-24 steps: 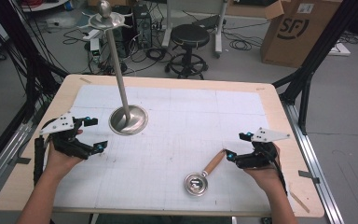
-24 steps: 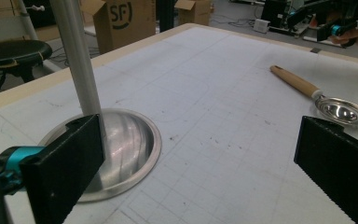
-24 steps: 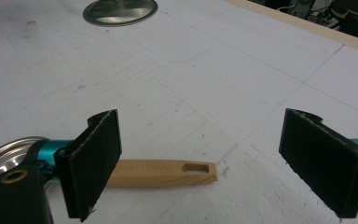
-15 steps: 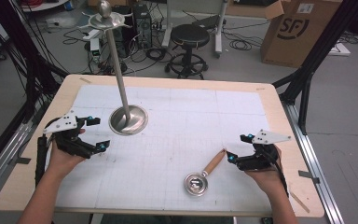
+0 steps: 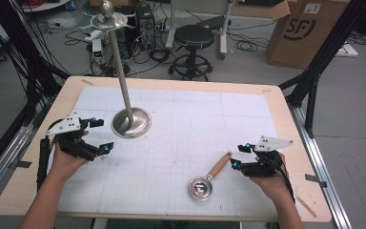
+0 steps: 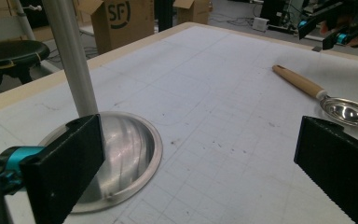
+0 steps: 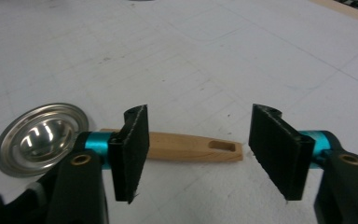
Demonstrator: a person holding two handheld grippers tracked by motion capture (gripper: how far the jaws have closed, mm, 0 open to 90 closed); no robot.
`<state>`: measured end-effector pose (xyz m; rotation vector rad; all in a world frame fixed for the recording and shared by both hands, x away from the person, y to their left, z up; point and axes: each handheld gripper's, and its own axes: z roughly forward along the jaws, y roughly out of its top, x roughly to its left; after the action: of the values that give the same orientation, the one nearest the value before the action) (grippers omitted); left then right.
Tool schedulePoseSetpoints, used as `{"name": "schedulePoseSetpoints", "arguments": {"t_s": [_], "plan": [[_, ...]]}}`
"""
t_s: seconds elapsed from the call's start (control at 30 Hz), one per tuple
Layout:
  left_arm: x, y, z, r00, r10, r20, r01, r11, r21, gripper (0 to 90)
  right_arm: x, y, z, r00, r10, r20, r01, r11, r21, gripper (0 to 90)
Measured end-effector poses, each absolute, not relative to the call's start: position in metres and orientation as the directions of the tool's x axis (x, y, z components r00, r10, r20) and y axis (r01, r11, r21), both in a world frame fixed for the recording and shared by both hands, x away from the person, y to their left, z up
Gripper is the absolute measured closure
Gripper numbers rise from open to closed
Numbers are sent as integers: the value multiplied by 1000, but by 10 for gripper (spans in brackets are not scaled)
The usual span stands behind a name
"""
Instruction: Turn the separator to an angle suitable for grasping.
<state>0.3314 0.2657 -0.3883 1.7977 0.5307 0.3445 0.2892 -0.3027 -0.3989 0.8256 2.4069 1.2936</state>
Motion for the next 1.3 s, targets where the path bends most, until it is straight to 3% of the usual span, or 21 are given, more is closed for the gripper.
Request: {"name": "schedulePoseSetpoints", "arguments": {"t_s": [0.23,0.27,0.47,0.57,0.73,1.03,1.3], "plan": [[335,263,-391,853,521,-42,185,-225,957,24,286,-295,-402,-835,550,24,342,483,806,505],[336,263,-391,854,520,-39,183,-229,956,24,285,-293,-402,-843,538,20,334,494,803,553],[336,260,-390,857,513,-38,184,-237,954,24,286,-286,-403,-842,539,11,336,508,793,592],[335,260,-390,859,511,-37,182,-235,955,24,287,-283,-404,-841,542,11,340,512,789,654],[336,259,-392,860,510,-34,187,-252,949,24,292,-279,-409,-826,563,38,373,493,786,739],[336,257,-393,861,507,-37,192,-258,947,24,301,-271,-416,-761,648,-23,369,463,806,876],[337,257,-394,860,508,-41,196,-257,946,24,316,-265,-431,-704,710,-8,431,437,790,893]]}}
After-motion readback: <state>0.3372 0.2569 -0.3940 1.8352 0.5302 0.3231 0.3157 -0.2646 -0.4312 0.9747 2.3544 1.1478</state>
